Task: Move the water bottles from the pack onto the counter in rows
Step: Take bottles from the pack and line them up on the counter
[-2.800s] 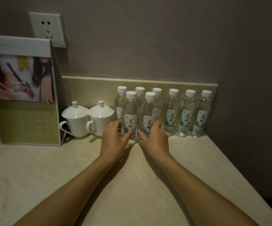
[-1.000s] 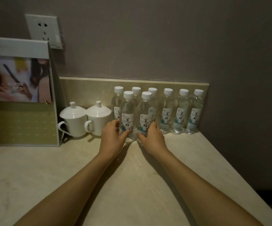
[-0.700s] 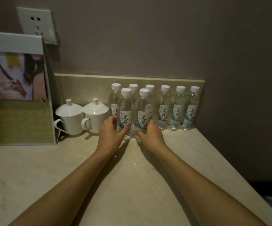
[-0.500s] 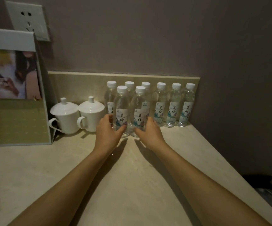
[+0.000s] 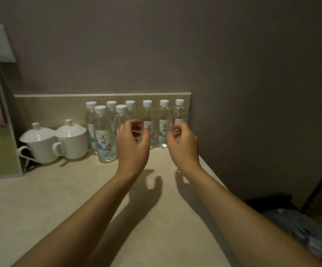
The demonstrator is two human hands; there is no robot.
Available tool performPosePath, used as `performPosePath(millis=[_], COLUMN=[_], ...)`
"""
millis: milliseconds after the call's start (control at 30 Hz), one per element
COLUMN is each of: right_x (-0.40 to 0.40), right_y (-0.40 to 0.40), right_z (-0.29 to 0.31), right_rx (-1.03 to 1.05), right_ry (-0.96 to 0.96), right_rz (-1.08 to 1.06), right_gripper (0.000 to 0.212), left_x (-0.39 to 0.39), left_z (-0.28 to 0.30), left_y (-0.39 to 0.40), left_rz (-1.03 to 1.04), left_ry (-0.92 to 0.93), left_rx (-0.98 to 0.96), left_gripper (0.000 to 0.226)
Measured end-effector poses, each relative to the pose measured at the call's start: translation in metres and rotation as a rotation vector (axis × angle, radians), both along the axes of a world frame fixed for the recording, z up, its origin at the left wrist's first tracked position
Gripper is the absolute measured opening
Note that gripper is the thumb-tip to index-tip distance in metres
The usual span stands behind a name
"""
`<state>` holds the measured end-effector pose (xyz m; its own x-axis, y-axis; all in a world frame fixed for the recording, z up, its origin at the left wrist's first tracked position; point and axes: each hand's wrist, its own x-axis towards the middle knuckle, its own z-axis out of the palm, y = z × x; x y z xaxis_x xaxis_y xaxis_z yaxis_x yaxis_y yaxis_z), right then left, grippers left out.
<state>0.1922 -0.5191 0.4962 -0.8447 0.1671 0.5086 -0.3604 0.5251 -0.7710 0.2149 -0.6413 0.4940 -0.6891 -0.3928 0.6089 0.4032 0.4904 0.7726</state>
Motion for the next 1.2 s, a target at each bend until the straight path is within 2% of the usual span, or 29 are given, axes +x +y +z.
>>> performPosePath(millis=[300, 400, 633, 733, 833, 933, 1200], right_x=[0.042, 0.060, 0.079, 0.079, 0.070, 0.048, -0.028], right_y=[0.182, 0.238, 0.342, 0.386, 0.430, 0.470, 0.560], right_z=[-0.005, -0.013, -0.024, -0.040, -0.059, -0.079, -0.134], right_rx=[-0.012, -0.004, -0.062, -0.066, -0.067, -0.064, -0.102], right_ry=[0.085, 0.056, 0.050, 0.007, -0.054, -0.131, -0.356], right_rz=[-0.138, -0.183, -0.324, -0.381, -0.439, -0.492, -0.528], right_gripper=[0.015, 0.014, 0.012, 0.013, 0.012, 0.011, 0.008], left_x=[0.016, 0.019, 0.022, 0.020, 0.009, -0.008, -0.090], left_z=[-0.006, -0.010, -0.016, -0.023, -0.033, -0.047, -0.102], left_y=[0.172, 0.233, 0.354, 0.403, 0.454, 0.506, 0.599], left_rz=[-0.127, -0.201, -0.412, -0.522, -0.637, -0.717, -0.746], left_ry=[-0.021, -0.068, -0.201, -0.272, -0.425, -0.510, -0.701], left_rx=[0.043, 0.051, 0.008, 0.013, 0.082, 0.054, 0.053], left_gripper=[0.020, 0.017, 0.027, 0.027, 0.029, 0.030, 0.030])
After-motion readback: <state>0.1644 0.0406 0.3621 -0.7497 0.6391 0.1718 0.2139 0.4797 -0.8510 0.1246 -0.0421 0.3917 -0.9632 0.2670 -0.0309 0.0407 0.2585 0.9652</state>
